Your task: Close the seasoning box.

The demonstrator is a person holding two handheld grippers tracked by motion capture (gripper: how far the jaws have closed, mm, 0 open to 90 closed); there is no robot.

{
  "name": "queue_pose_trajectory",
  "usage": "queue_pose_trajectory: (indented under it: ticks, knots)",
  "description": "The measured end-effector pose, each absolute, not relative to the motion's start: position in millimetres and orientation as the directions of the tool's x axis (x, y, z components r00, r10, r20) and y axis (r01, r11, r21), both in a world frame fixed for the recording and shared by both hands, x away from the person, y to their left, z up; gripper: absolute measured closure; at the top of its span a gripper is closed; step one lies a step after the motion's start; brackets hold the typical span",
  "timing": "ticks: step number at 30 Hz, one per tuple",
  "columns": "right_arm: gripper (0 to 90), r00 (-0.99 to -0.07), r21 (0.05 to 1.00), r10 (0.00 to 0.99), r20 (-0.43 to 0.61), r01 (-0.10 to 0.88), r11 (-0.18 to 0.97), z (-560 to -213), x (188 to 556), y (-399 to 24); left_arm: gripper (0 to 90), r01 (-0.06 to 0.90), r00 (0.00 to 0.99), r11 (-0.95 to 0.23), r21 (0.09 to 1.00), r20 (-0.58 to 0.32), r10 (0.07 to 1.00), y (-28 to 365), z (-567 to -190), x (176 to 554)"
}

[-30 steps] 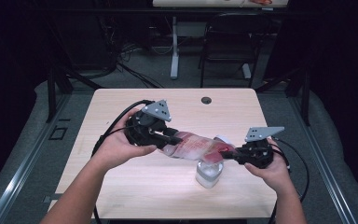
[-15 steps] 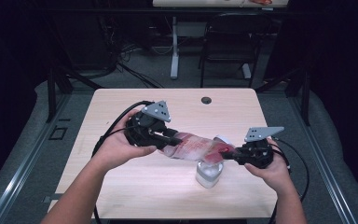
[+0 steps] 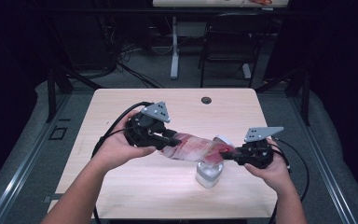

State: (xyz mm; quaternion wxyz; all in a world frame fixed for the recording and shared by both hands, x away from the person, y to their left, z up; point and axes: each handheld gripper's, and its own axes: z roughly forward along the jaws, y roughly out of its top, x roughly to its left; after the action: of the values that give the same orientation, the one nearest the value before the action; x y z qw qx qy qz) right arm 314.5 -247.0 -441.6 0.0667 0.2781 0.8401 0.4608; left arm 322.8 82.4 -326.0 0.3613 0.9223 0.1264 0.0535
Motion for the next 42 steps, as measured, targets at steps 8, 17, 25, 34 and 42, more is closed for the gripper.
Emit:
queue_pose_trajectory:
  ticks: [8, 17, 25, 34, 42]
  knots:
    - [83.8, -0.842, 0.810, 0.520, 0.144, 0.402, 0.427, -441.2, 314.1, -246.6, 73.5, 0.195, 0.962, -0.706, 0.681, 0.008, 0.274, 82.8, -325.2, 323.5]
    - [84.0, -0.842, 0.809, 0.521, 0.142, 0.401, 0.428, -441.1, 314.0, -246.6, 73.6, 0.188, 0.963, -0.705, 0.684, 0.014, 0.270, 82.3, -323.6, 322.6]
    - [83.8, -0.839, 0.809, 0.526, 0.141, 0.404, 0.428, -441.4, 314.2, -246.9, 74.7, 0.174, 0.966, -0.707, 0.686, 0.021, 0.258, 79.3, -319.0, 320.5]
    - [85.8, -0.841, 0.806, 0.522, 0.140, 0.403, 0.433, -440.8, 313.5, -247.3, 76.6, 0.171, 0.966, -0.710, 0.683, 0.026, 0.257, 78.9, -319.6, 320.4]
    - [85.8, -0.842, 0.806, 0.521, 0.141, 0.404, 0.433, -441.0, 313.4, -246.5, 78.5, 0.172, 0.966, -0.714, 0.679, 0.027, 0.258, 79.2, -319.9, 320.0]
